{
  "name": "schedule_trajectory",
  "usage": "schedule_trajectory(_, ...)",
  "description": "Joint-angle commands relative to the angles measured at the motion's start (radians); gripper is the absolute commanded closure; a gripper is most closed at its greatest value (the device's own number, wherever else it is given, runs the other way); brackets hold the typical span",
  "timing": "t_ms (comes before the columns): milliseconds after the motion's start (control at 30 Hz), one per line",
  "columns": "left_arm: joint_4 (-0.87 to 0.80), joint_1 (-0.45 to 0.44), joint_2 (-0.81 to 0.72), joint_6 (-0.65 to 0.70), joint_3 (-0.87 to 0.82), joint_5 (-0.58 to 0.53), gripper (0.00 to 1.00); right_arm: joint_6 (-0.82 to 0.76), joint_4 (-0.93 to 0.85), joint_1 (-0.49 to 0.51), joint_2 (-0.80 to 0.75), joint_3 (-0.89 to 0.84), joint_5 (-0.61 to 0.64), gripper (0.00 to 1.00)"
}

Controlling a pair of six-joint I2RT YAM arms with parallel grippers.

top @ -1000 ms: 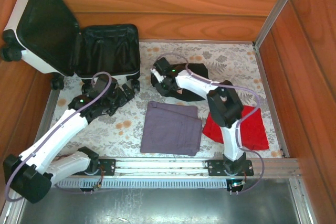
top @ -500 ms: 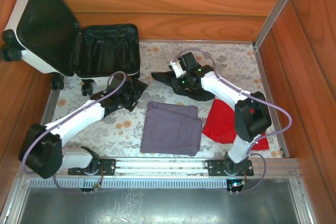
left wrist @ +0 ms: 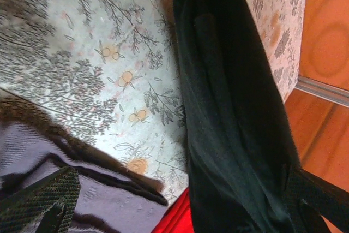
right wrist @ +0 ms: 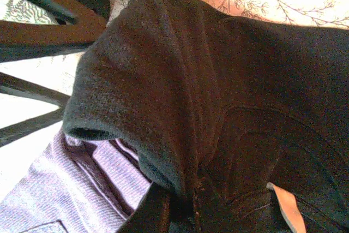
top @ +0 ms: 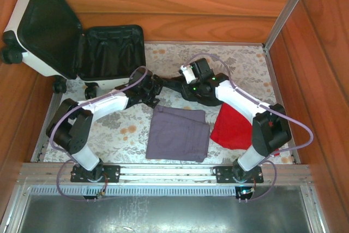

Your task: Pack the luggage

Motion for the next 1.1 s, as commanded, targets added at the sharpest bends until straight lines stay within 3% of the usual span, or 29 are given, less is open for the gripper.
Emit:
schedule_trajectory(0, 0.052, -0.007, 0.059, -0.144, 0.029, 0.057, 0.0, 0.014, 0.048, 0.008, -0.047, -0.036, -0.039, 1.0)
schedule_trajectory(300, 0.057, -0.007, 0.076, -0.15, 0.056, 0.03, 0.0, -0.011, 0.029, 0.007, -0.059, -0.068, -0.033, 1.0)
schedule_trajectory(667, 0.073, 0.005, -0.118, -0.155, -0.093, -0.098, 0.0, -0.009, 0.027, 0.008, -0.065, -0.079, -0.033, 1.0)
schedule_trajectory(833, 0.078, 0.003, -0.026, -0.155, 0.009, -0.003, 0.0, -0.007, 0.026, 0.007, -0.079, -0.077, -0.039, 1.0)
schedule_trajectory(1067, 0.078, -0.002, 0.077, -0.172, 0.121, -0.006, 0.0, -0.001, 0.04, 0.007, -0.103, -0.097, -0.042, 1.0)
